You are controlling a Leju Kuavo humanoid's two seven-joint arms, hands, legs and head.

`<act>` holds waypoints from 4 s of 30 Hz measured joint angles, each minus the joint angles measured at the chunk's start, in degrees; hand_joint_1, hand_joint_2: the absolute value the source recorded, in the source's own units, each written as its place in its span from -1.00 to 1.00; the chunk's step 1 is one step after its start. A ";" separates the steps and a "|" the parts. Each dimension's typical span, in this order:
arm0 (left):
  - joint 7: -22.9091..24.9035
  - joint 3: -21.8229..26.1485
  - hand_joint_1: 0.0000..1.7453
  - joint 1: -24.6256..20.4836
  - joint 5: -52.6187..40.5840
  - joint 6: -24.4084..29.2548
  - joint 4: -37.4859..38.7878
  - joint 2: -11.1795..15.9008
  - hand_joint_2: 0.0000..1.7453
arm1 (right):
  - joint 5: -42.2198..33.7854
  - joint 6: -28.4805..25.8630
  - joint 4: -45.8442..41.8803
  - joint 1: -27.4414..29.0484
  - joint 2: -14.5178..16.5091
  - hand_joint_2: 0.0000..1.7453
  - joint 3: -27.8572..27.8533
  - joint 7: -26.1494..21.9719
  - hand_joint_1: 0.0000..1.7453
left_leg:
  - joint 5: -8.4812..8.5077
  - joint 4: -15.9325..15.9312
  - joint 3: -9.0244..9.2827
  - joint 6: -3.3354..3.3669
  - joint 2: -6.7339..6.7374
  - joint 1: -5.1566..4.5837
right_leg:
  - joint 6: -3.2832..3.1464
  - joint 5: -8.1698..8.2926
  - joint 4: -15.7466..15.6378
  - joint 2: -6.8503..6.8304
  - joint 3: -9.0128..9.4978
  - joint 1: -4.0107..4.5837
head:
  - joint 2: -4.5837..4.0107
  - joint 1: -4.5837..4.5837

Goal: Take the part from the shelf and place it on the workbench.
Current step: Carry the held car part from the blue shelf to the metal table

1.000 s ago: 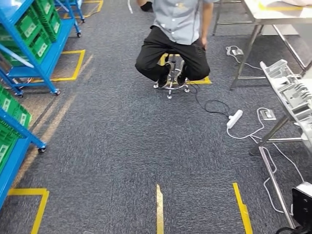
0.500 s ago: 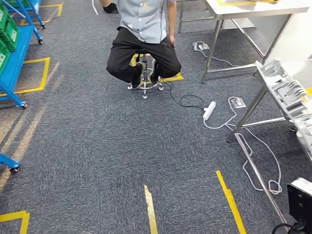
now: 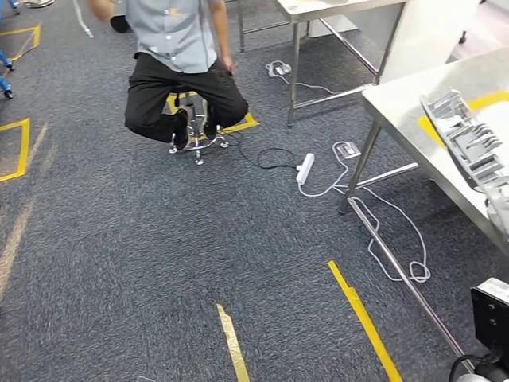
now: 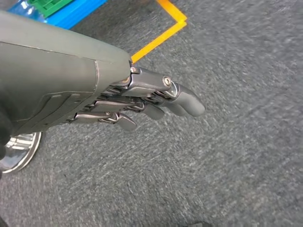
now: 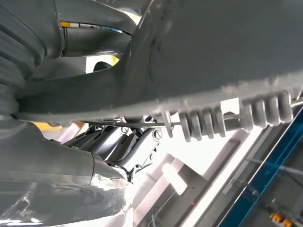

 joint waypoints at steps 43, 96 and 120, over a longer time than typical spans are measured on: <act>-1.04 -0.31 -1.00 -0.11 -0.76 -0.73 0.02 0.47 1.00 | -0.76 0.00 3.72 -3.73 -2.35 1.00 3.82 1.88 1.00 | 2.33 -1.43 -0.27 1.13 -8.94 0.57 | 0.45 1.05 0.18 8.66 -1.11 -0.06 | 0.00 -0.16; -2.42 -1.76 -1.00 0.08 -1.67 -3.70 0.17 1.01 1.00 | 2.90 0.04 5.60 -6.06 -4.40 1.00 13.89 1.59 1.00 | -3.89 12.64 -8.03 -1.08 -4.15 0.68 | -0.98 -0.49 -0.57 1.17 0.93 -0.07 | 0.00 0.20; -2.79 -2.64 -1.00 0.02 -1.91 -3.73 0.20 1.04 1.00 | 3.63 0.02 6.32 -6.92 -3.85 1.00 15.57 1.63 1.00 | 1.57 -2.20 0.56 0.30 -4.12 0.32 | 0.82 0.10 0.21 1.17 -0.75 0.04 | 0.00 0.54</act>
